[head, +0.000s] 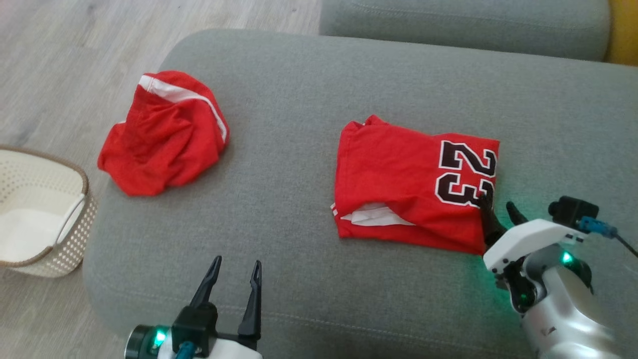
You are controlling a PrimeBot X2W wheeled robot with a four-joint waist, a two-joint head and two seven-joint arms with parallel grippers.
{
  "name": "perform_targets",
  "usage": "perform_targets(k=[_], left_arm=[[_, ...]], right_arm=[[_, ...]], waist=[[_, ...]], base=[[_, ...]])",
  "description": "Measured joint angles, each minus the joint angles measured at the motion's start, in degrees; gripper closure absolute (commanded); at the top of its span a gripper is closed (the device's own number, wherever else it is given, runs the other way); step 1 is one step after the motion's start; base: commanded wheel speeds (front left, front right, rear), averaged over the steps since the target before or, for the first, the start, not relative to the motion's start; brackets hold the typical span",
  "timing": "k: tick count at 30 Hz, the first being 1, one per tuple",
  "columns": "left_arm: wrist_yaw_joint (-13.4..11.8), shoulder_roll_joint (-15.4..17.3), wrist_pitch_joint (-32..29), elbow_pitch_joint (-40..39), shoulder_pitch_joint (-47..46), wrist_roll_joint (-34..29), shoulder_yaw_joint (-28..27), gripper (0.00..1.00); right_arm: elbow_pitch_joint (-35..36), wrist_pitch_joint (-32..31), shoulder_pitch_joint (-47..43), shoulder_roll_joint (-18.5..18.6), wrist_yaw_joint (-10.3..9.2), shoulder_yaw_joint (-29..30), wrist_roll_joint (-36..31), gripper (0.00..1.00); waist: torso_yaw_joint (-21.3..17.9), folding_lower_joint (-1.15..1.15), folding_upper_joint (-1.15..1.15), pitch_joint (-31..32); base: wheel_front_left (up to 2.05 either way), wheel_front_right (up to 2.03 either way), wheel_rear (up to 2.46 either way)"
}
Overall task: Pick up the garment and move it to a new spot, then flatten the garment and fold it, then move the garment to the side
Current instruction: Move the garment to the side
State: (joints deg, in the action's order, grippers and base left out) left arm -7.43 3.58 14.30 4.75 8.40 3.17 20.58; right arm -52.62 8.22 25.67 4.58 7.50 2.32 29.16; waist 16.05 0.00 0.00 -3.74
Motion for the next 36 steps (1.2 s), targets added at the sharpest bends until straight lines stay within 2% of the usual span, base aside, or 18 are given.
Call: perform_targets(k=[7, 8, 9, 10, 14, 21, 29, 36], left_arm=[[-0.62, -0.01, 0.0, 0.88, -0.52, -0.01, 0.33, 0.0], [-0.58, -0.01, 0.0, 0.93, -0.69, -0.08, 0.54, 0.0], [-0.56, -0.04, 0.0, 1.0, -0.92, -0.09, 0.71, 0.0], [-0.56, -0.07, 0.0, 1.03, -1.26, -0.1, 0.79, 0.0], [-0.58, -0.11, 0.0, 1.03, -2.99, -0.55, 0.75, 0.0], [-0.62, -0.19, 0.0, 1.07, -3.19, -0.54, 0.48, 0.0], [-0.64, -0.21, 0.0, 0.68, -3.09, -0.49, 0.3, 0.0], [-0.44, -0.2, 0.0, -0.07, -3.11, -0.51, -0.22, 0.0]], right_arm=[[-7.83, -0.42, 3.27, 0.22, 0.0, -1.63, 0.34, 0.02], [-8.49, -0.4, 3.94, 0.22, 0.0, -2.04, 0.71, 0.23], [-9.14, -0.37, 4.65, 0.24, 0.0, -2.42, 0.91, 0.67], [-9.7, -0.34, 5.29, 0.29, 0.0, -2.87, 1.2, 1.0], [-10.71, -0.14, 7.0, 0.69, 0.01, -4.77, 2.52, 1.0], [-12.21, 2.49, 9.11, 4.01, 0.01, -7.51, 1.92, 1.0], [-12.73, 3.23, 10.32, 10.58, 0.01, -8.66, -0.54, 1.0], [-9.29, 3.46, 12.62, 15.75, 0.01, -8.6, -1.62, 1.0]], waist=[[-0.17, 0.0, 0.0, -0.92], [-0.28, 0.0, 0.0, -1.1], [-0.33, 0.0, 0.0, -1.31], [-0.34, 0.0, 0.0, -1.56], [-0.37, 0.0, 0.0, -2.79], [-2.91, 0.0, 0.0, -2.78], [-9.41, 0.0, 0.0, -2.21], [-16.07, 0.0, 0.0, -2.66]], base=[[0.0, 0.0, 0.0], [0.0, 0.0, 0.0], [0.0, 0.0, 0.0], [0.0, 0.0, 0.0], [0.0, 0.0, 0.0], [0.0, 0.0, 0.0], [0.0, 0.0, 0.0], [0.0, 0.0, 0.0]])
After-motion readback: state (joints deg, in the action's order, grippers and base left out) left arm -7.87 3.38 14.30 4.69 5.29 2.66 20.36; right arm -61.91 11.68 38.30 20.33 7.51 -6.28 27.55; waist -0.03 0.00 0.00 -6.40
